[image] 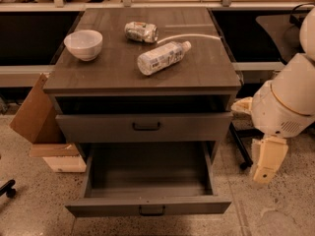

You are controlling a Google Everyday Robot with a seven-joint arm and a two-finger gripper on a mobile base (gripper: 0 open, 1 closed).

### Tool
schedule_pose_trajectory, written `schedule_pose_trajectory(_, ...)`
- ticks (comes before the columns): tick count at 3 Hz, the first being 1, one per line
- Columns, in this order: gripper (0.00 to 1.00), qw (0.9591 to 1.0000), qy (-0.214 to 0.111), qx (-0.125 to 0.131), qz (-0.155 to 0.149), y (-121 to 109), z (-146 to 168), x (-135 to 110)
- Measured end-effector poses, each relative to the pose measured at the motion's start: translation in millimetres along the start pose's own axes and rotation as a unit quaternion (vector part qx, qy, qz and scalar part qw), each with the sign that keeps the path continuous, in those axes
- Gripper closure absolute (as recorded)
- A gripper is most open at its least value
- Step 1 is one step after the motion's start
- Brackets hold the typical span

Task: Close middle drawer

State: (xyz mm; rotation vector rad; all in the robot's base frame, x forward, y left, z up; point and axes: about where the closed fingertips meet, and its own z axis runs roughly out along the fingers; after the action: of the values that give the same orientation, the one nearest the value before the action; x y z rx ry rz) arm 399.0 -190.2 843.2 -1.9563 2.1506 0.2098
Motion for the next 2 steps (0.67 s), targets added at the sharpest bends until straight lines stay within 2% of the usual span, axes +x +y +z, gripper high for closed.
schedule_pose_trajectory(1, 0.0, 0.9997, -0.004, -0.002, -0.023, 9.1, 25.3, 0.5)
schedule_pose_trajectory(2, 0.0, 0.9991, -0.008, -0.012, -0.039, 25.5, 69.9, 6.8)
